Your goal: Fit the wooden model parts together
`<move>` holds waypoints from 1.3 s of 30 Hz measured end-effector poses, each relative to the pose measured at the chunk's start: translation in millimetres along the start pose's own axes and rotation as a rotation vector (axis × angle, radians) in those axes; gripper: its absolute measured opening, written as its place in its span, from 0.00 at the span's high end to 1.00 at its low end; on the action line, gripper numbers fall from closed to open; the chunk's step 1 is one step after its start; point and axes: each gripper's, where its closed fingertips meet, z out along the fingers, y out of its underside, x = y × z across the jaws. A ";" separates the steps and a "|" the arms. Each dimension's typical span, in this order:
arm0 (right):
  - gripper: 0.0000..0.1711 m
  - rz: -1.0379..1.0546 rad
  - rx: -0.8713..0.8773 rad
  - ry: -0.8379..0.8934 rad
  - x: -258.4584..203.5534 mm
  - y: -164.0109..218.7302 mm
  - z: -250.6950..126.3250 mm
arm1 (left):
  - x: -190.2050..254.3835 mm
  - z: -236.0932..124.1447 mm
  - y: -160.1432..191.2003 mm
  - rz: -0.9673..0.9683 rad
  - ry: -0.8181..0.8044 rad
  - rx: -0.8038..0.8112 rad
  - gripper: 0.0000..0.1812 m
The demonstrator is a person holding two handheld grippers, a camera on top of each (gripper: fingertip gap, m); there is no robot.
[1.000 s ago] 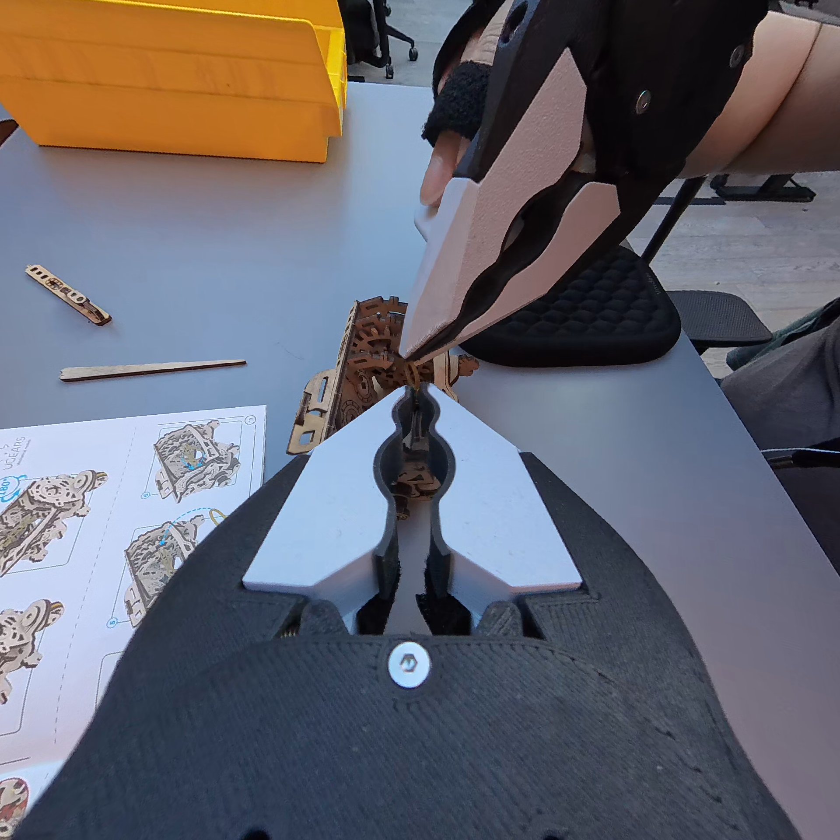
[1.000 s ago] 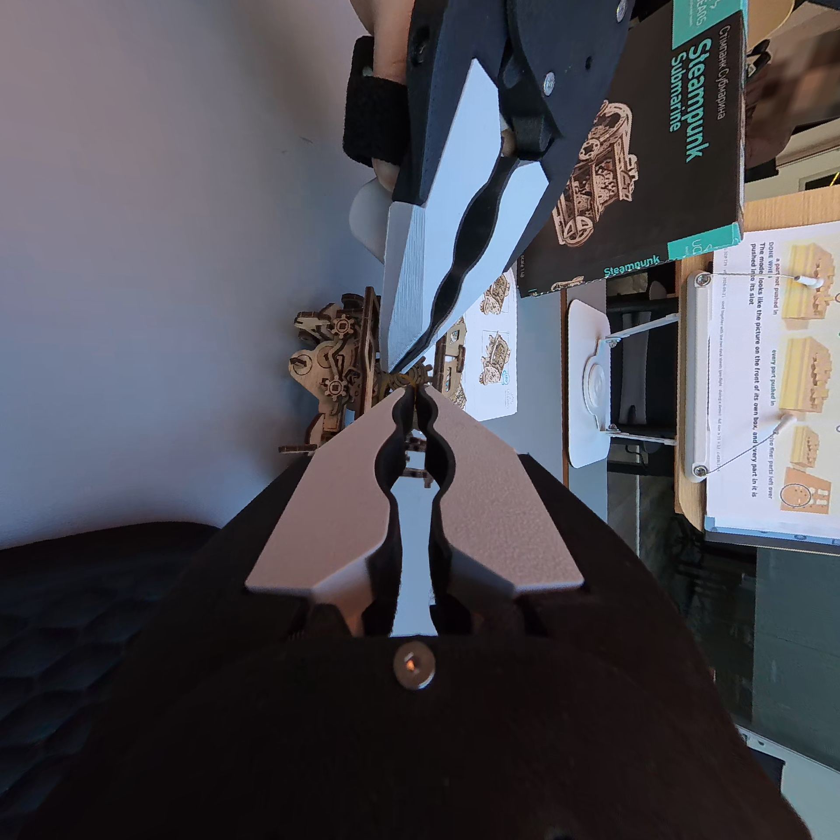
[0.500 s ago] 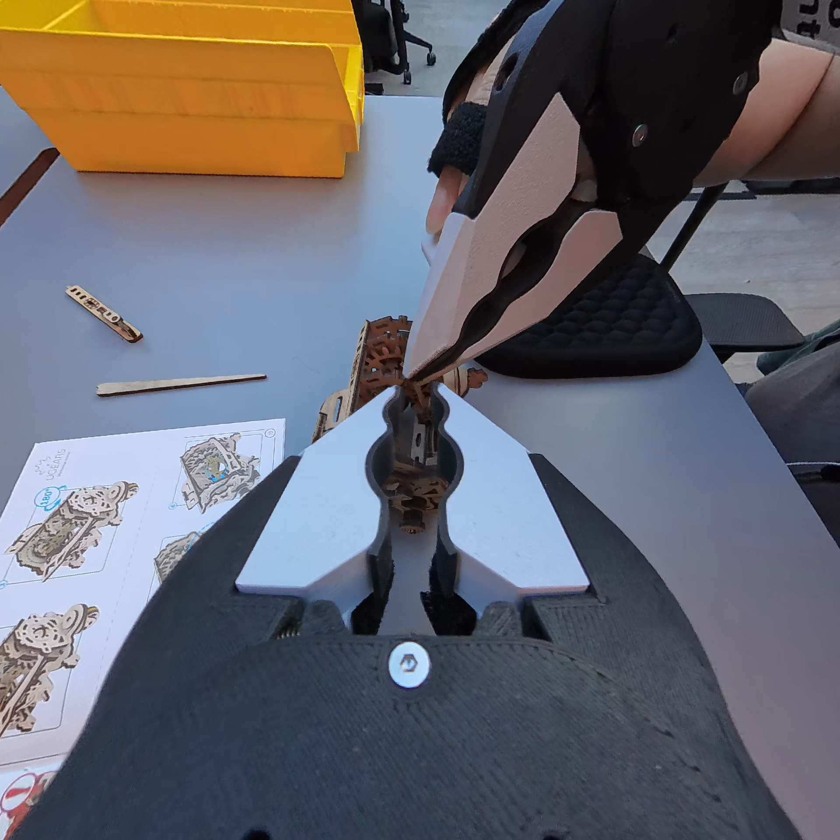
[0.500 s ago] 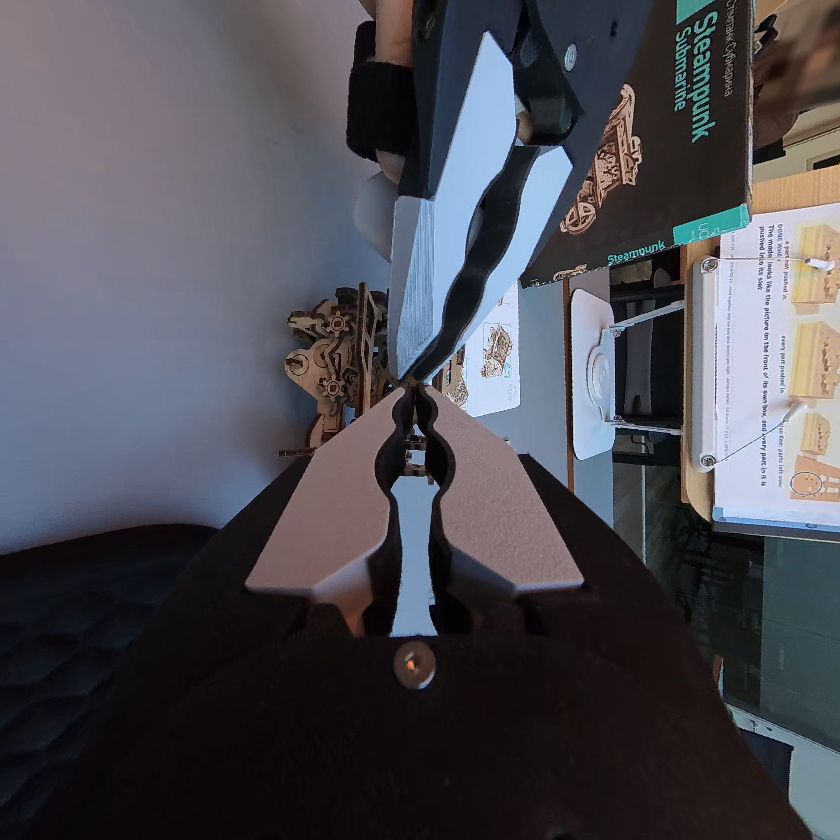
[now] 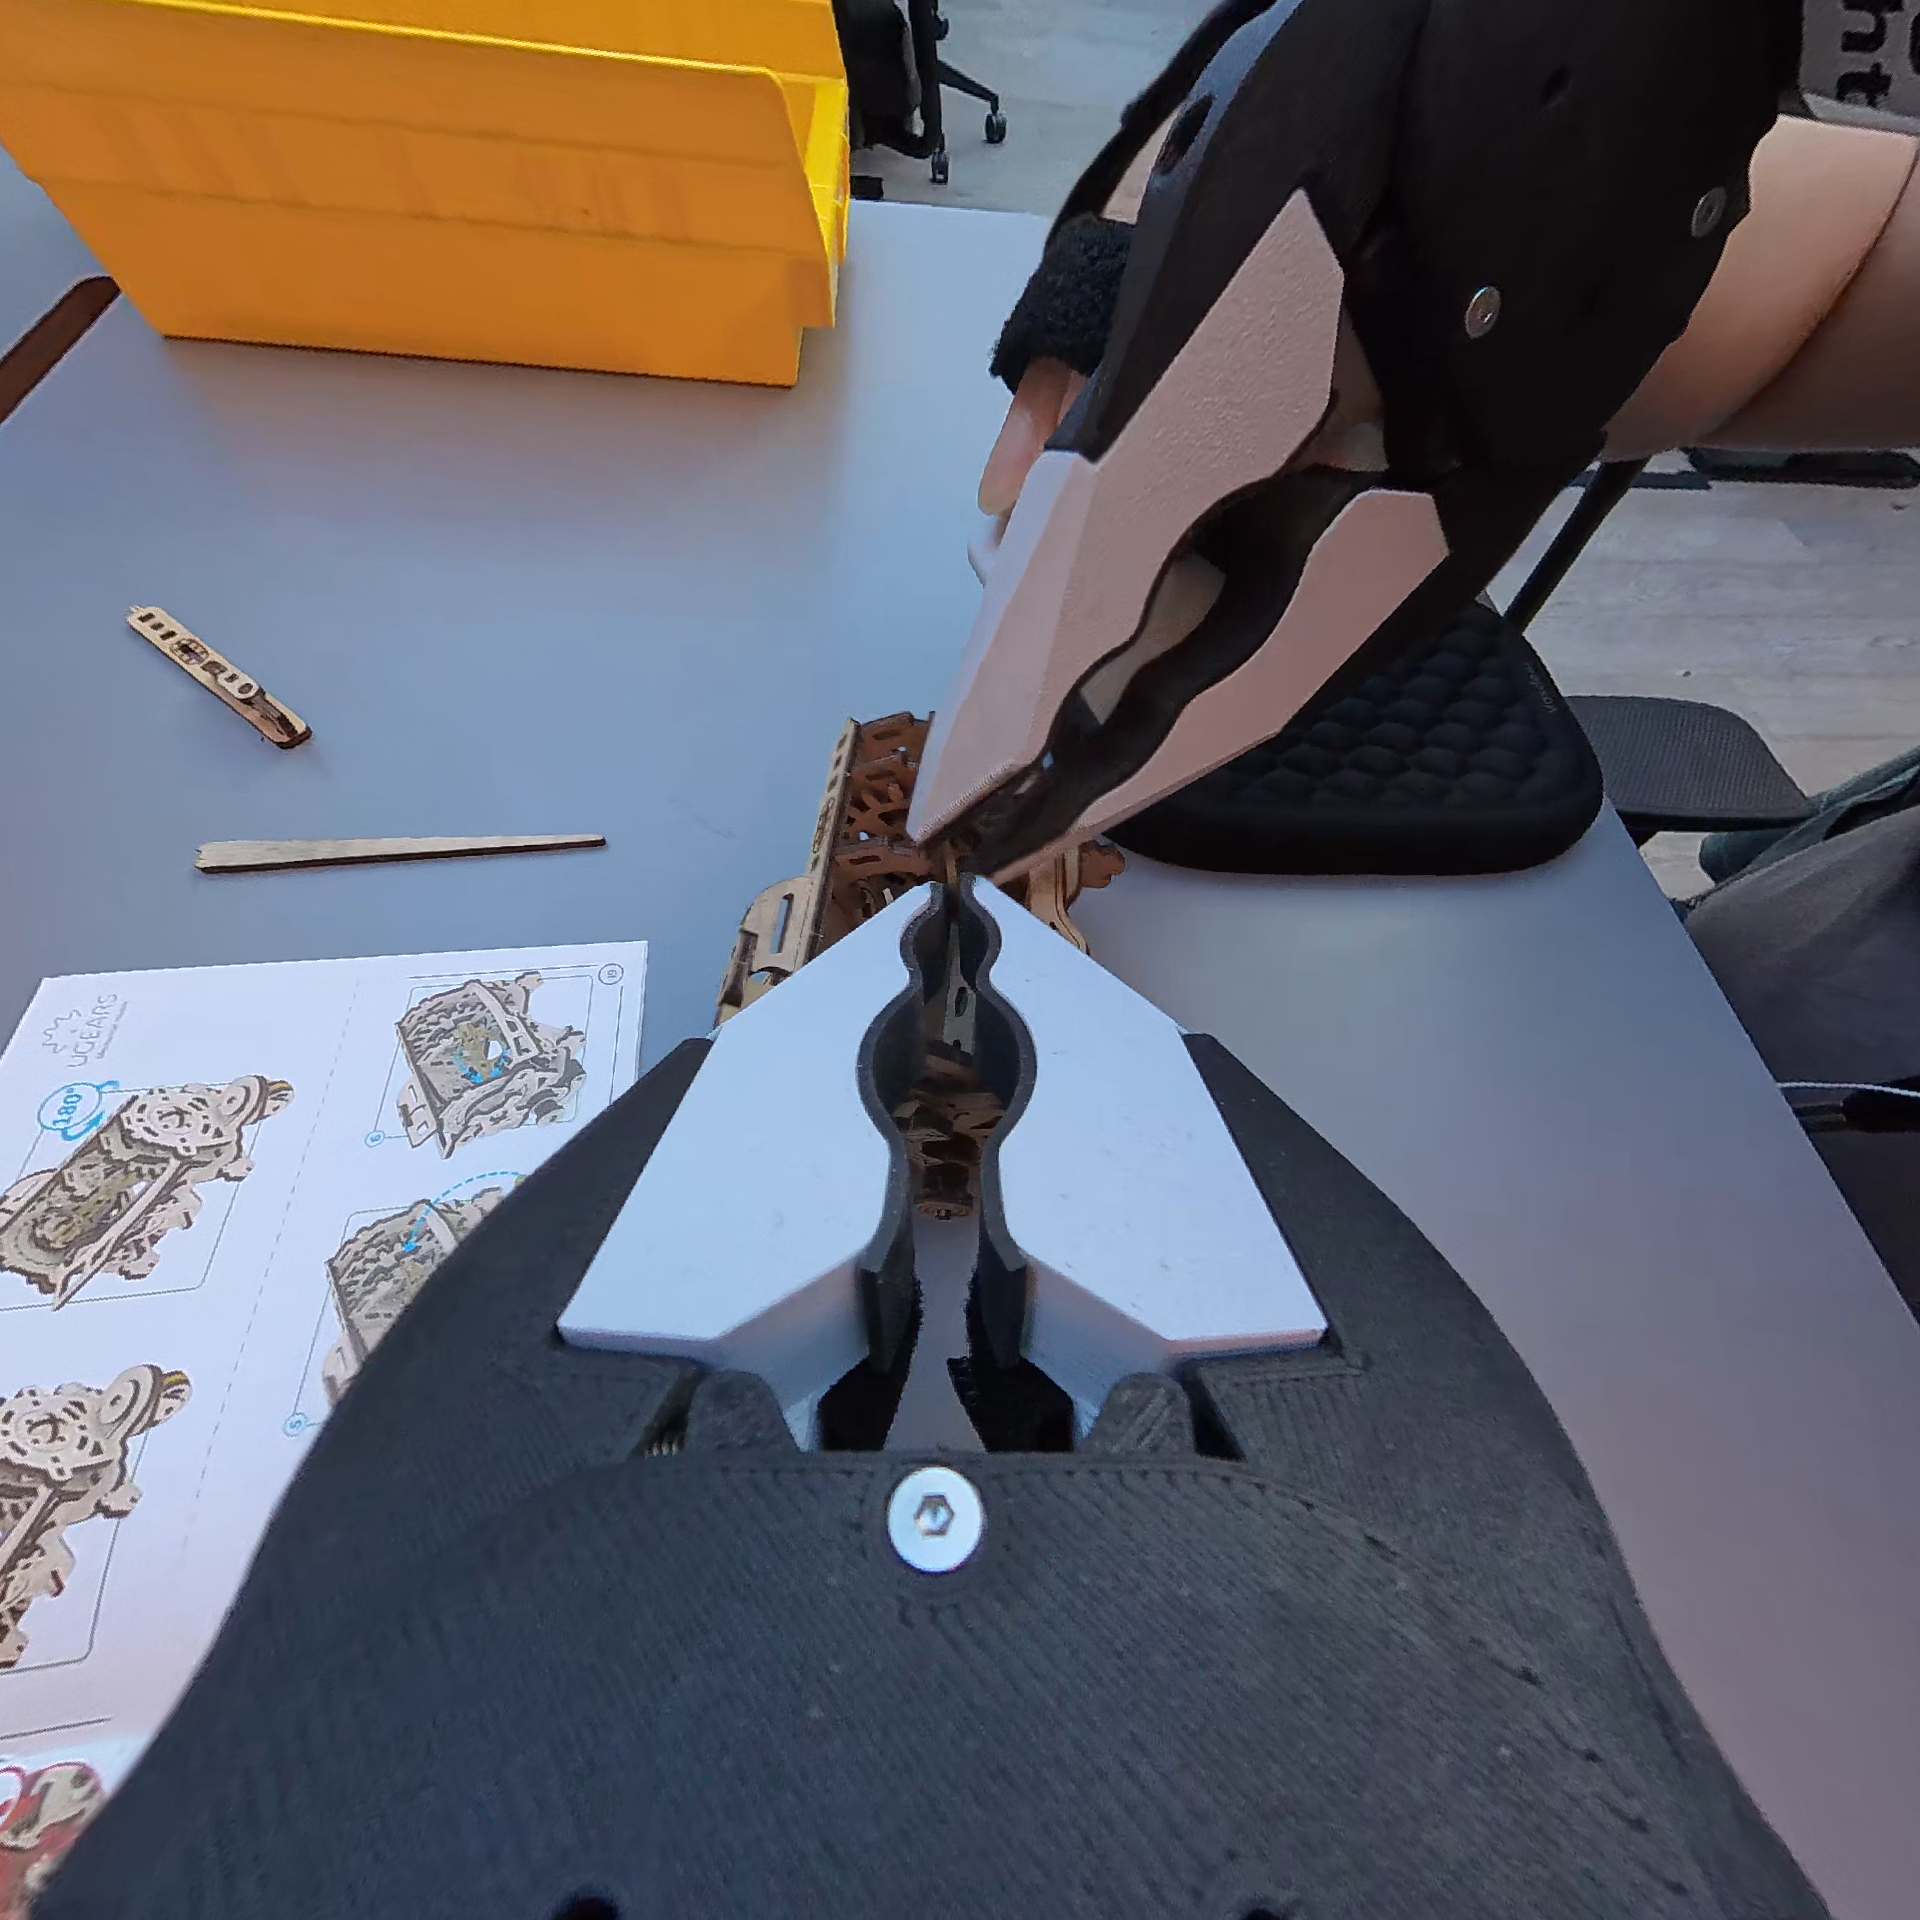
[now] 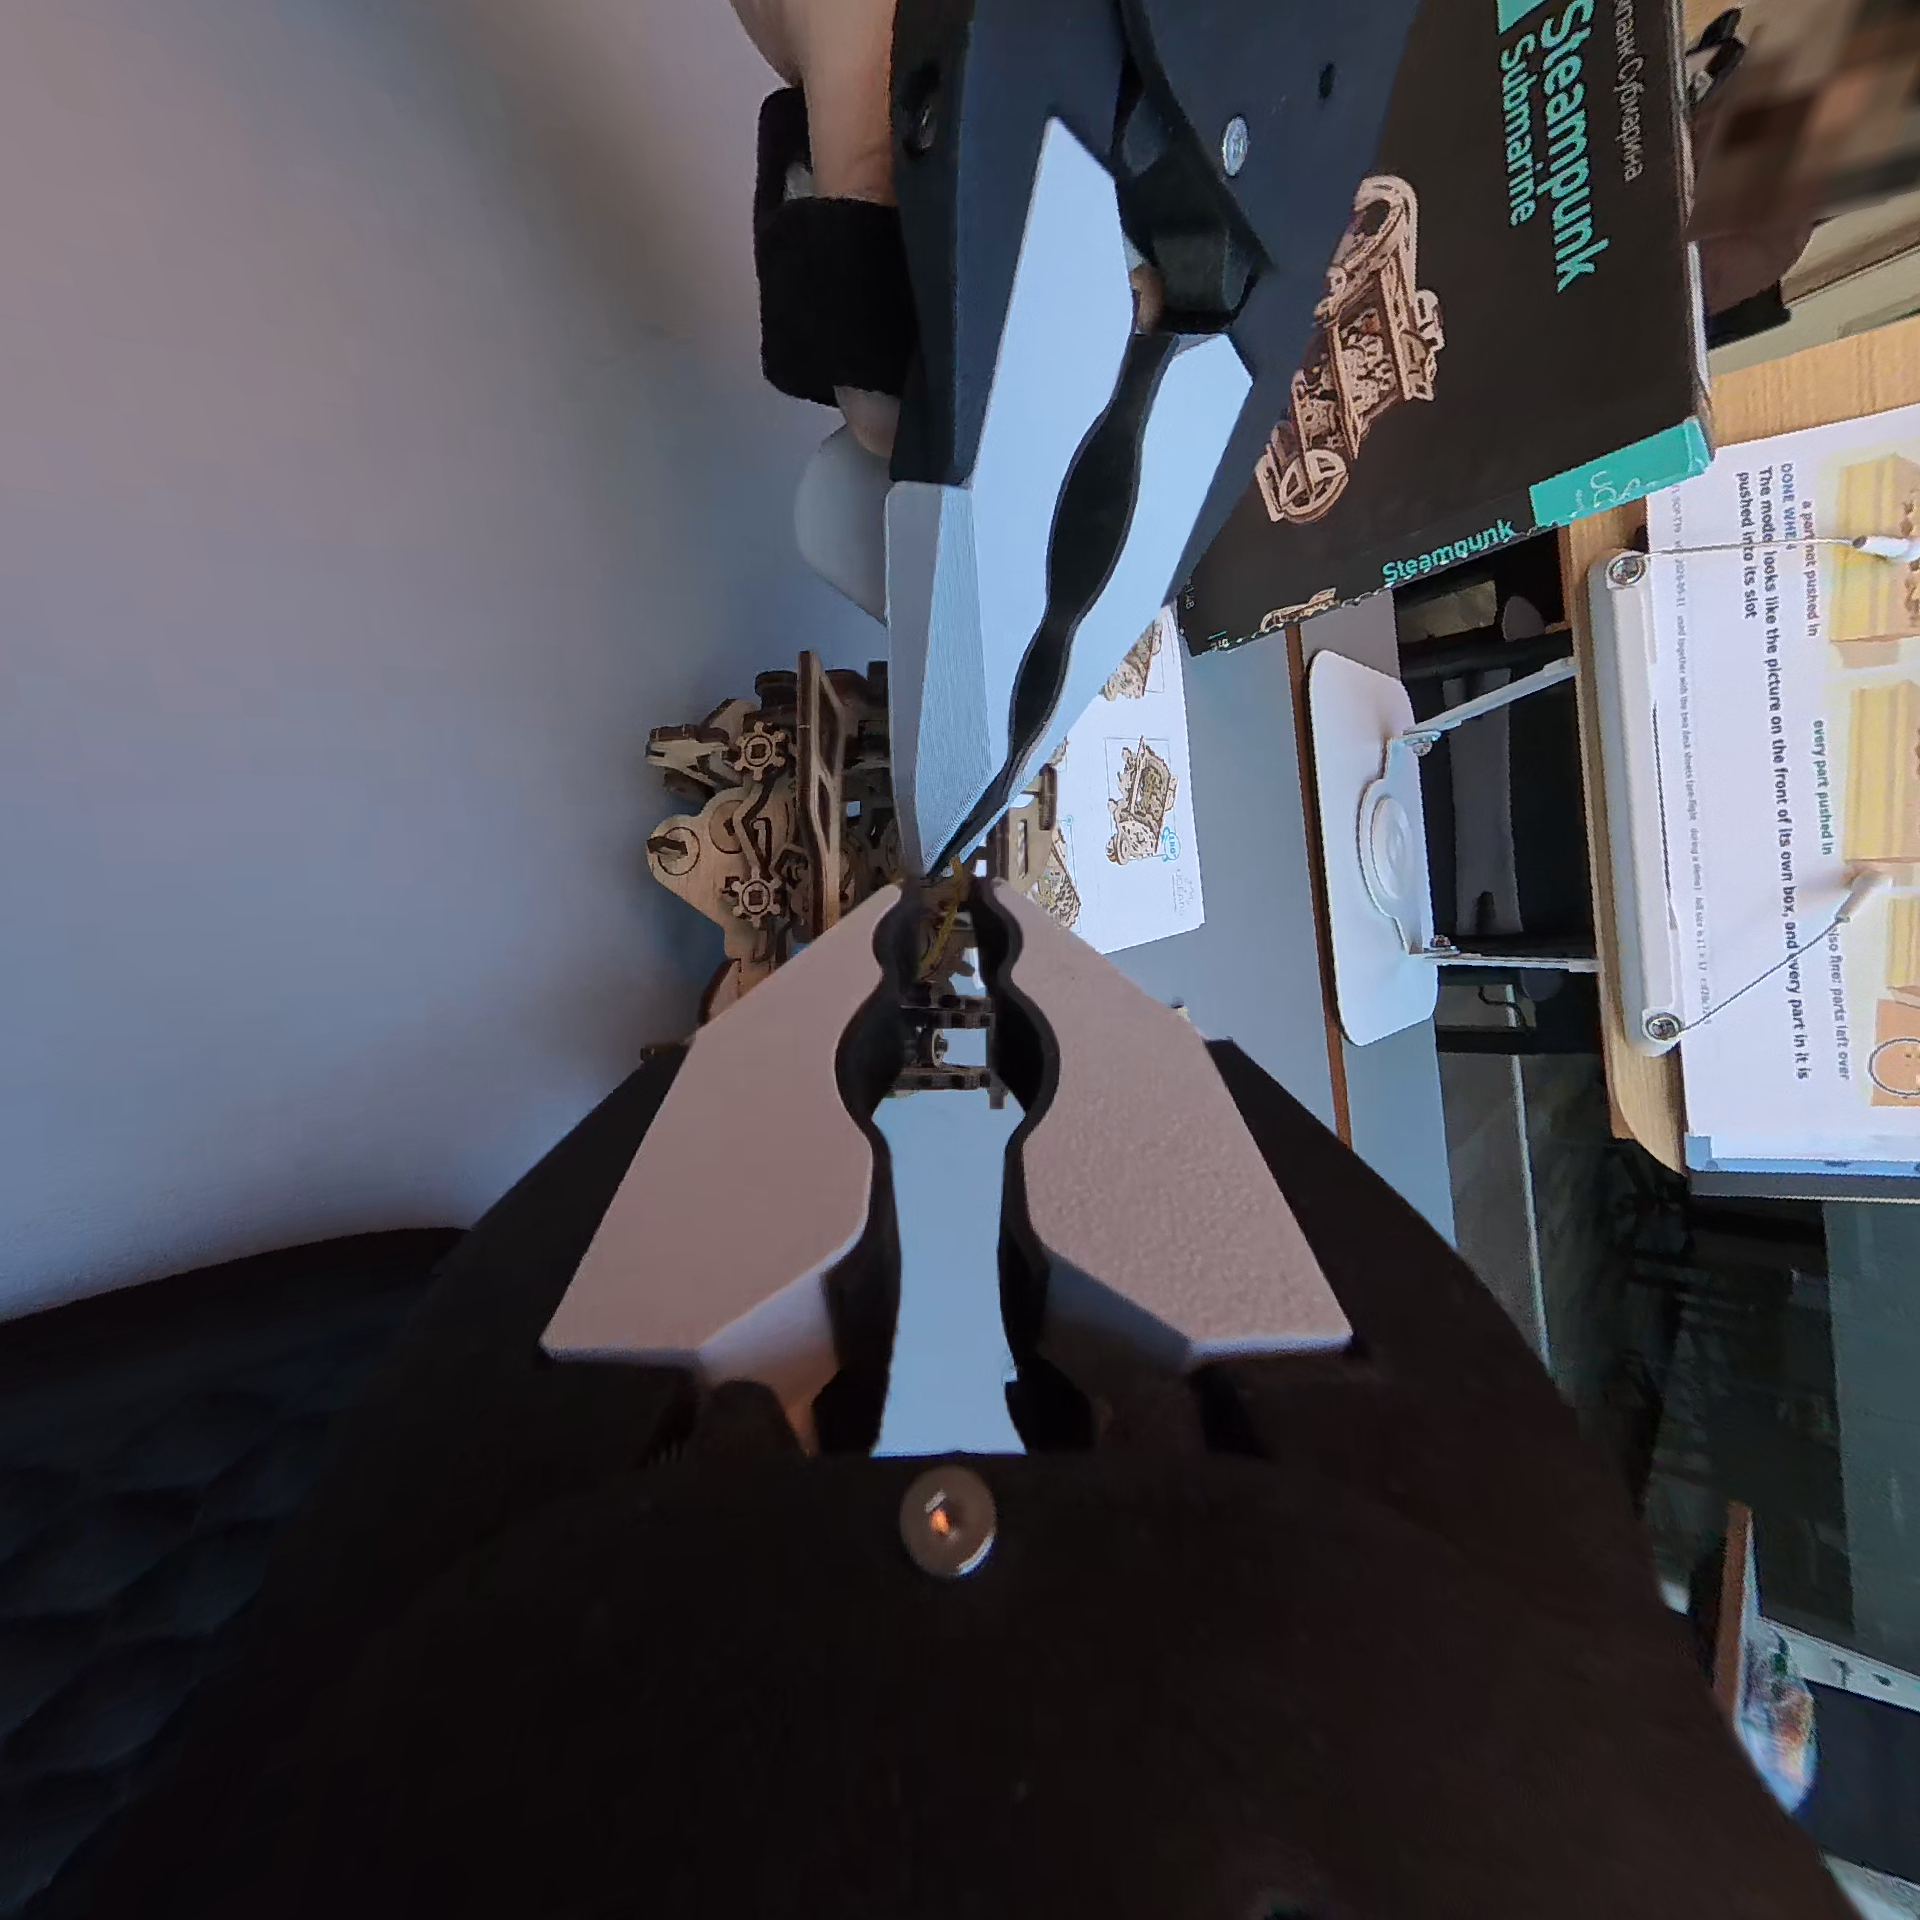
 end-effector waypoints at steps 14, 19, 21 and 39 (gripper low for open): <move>0.91 -0.003 -0.024 -0.016 -2.1 -3.9 5.1 | -2.2 -3.4 0.4 -0.112 0.041 0.026 1.00; 0.91 -0.024 -0.048 0.001 -0.8 -4.2 7.7 | -2.5 -6.8 -1.3 -0.179 0.069 0.047 1.00; 0.91 -0.020 -0.049 0.009 -0.6 -5.0 8.0 | -2.9 -7.7 -1.8 -0.208 0.079 0.053 1.00; 0.96 -0.095 -0.053 0.099 1.2 -5.0 8.8 | -1.1 -9.7 -1.7 -0.295 0.134 0.067 1.00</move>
